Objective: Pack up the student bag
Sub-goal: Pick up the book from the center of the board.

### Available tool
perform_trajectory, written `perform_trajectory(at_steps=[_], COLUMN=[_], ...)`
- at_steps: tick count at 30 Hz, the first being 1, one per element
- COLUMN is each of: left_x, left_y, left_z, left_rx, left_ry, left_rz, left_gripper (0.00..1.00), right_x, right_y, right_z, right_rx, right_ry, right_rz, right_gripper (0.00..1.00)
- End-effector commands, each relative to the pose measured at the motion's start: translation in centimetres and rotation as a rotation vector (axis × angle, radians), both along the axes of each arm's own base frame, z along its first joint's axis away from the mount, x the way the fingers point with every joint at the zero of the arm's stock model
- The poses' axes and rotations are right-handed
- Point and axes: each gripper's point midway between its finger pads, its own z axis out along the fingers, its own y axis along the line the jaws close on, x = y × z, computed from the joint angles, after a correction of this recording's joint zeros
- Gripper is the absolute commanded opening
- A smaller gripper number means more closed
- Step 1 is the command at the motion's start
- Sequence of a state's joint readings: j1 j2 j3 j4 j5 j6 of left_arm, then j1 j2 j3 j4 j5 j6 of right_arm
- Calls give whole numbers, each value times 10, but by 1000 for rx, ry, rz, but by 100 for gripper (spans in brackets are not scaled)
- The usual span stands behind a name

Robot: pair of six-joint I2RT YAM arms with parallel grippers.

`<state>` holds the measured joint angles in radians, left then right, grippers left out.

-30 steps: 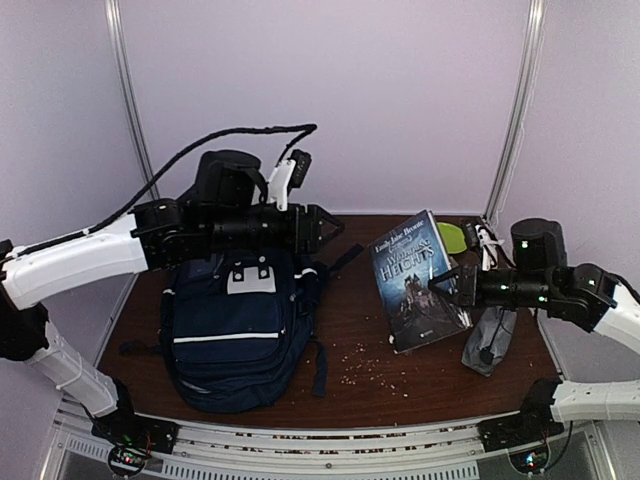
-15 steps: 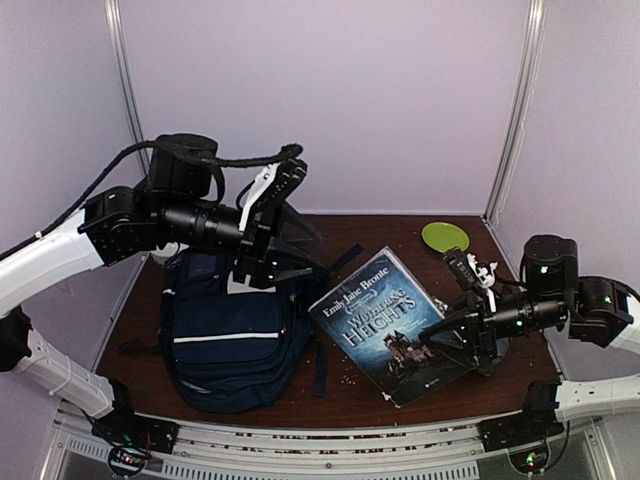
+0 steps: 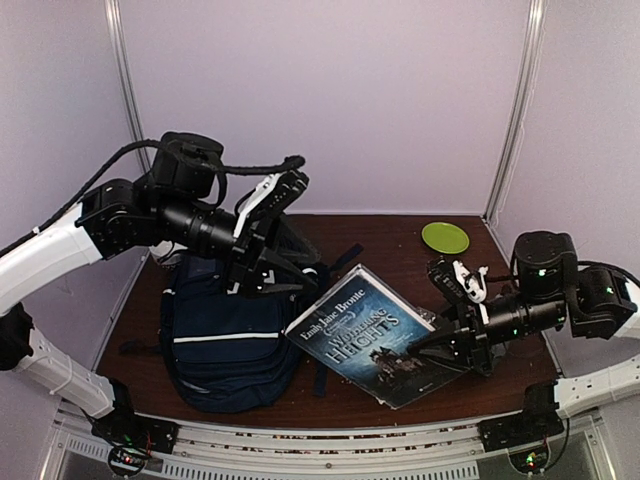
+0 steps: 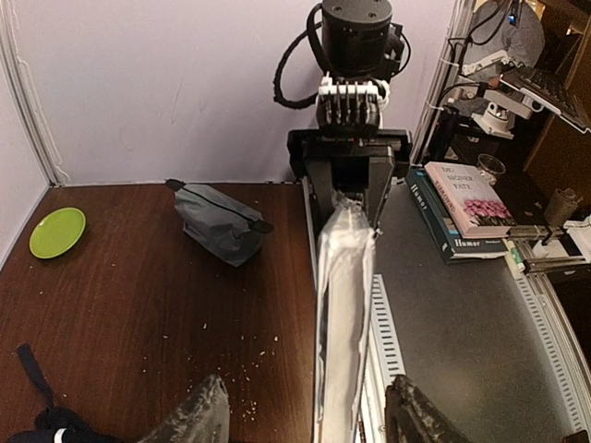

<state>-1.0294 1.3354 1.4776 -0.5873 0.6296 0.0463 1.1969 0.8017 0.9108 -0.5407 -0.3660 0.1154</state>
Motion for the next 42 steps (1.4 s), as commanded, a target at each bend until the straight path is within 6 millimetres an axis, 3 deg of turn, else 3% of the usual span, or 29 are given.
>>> perform_trajectory(at_steps=[1, 6, 11, 17, 25, 31, 39, 42], left_x=[-9, -17, -27, -20, -27, -43, -51, -51], left_y=[0, -4, -5, -11, -15, -15, -11, -10], left_z=[-2, -17, -20, -37, -41, -38, -28, -23], left_rx=[-5, 41, 34, 74, 78, 71, 41, 25], left_ry=[31, 89, 85, 97, 115, 174, 180, 174], left_rz=[-40, -81, -124, -94, -137, -230, -278, -272], left_gripper=[98, 98, 98, 98, 98, 60, 0, 0], right_x=[1, 1, 0, -8, -8, -7, -7, -7], right_y=[8, 15, 22, 28, 29, 29, 27, 26], right_z=[65, 65, 71, 79, 87, 91, 93, 95], right_rx=[173, 175, 197, 220, 247, 254, 245, 255], right_ry=[-123, -127, -130, -117, -128, -143, -138, -116], right_rz=[3, 9, 18, 56, 46, 43, 40, 31], right_gripper=[0, 0, 0, 0, 0, 0, 0, 1])
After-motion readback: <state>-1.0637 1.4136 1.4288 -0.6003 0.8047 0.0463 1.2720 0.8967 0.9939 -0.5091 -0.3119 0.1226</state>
